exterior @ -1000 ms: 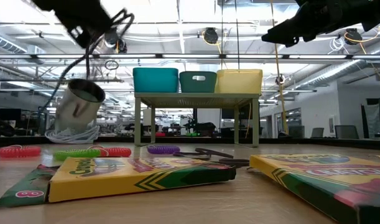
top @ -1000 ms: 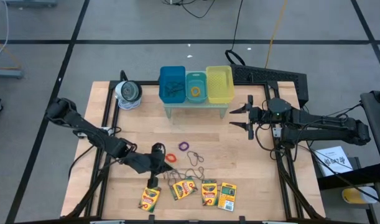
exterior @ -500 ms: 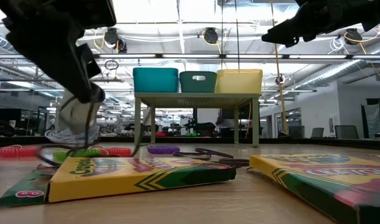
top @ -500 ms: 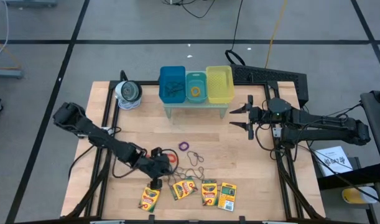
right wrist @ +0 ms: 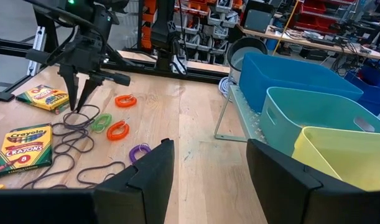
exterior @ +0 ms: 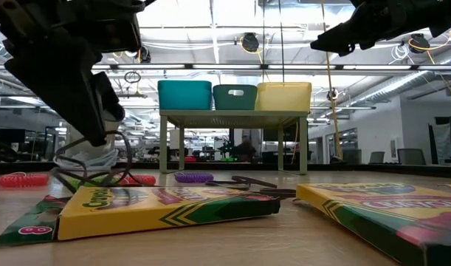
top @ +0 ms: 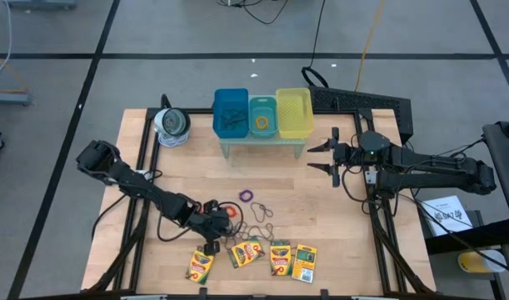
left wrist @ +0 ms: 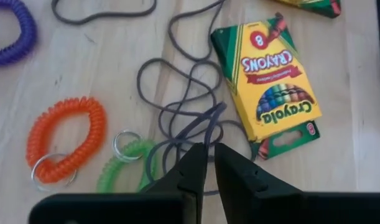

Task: Pick & Place Office Desk Supplies
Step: Put the purple rubber band into the blue bin on the shelf

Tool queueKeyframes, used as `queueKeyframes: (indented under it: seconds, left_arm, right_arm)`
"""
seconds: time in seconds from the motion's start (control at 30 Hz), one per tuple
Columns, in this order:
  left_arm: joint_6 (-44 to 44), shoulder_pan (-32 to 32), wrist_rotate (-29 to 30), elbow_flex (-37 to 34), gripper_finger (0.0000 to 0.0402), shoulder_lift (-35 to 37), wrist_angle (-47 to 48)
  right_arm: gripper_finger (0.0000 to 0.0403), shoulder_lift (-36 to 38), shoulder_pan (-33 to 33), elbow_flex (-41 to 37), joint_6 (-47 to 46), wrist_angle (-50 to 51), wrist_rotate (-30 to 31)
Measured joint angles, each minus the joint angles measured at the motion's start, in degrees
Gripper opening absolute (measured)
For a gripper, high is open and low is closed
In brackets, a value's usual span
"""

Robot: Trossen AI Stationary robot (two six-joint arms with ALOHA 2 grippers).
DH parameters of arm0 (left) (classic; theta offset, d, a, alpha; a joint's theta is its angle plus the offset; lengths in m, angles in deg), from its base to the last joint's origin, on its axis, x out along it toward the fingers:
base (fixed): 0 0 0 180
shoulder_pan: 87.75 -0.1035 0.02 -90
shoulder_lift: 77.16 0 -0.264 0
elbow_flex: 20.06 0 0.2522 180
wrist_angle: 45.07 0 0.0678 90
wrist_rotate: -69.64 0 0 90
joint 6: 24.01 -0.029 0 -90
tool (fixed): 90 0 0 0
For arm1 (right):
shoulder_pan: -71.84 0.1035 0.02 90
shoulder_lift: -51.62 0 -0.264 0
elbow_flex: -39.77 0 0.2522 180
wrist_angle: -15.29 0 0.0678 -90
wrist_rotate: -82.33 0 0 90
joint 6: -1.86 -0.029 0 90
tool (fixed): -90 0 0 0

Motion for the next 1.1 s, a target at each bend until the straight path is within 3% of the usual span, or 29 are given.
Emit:
queueKeyframes:
  seconds: [0.17,0.3,0.6,1.1]
  left_arm:
    - [-0.7,-1.3,-2.5,0.0,0.0007,1.0,-4.3]
    - [-0.9,-2.6,-4.1,0.0,0.0012,2.7,-6.2]
    - [-3.0,-4.2,0.8,0.0,0.001,10.1,-13.4]
    - [-18.1,-8.9,6.9,0.0,0.0009,17.5,-27.2]
  right_arm:
    - [0.0194,0.0,0.0,0.0,0.0,0.0,0.0]
    - [0.0194,0.0,0.0,0.0,0.0,0.0,0.0]
    - [0.0194,0.0,0.0,0.0,0.0,0.0,0.0]
    - [0.0194,0.0,0.0,0.0,-0.1,0.0,0.0]
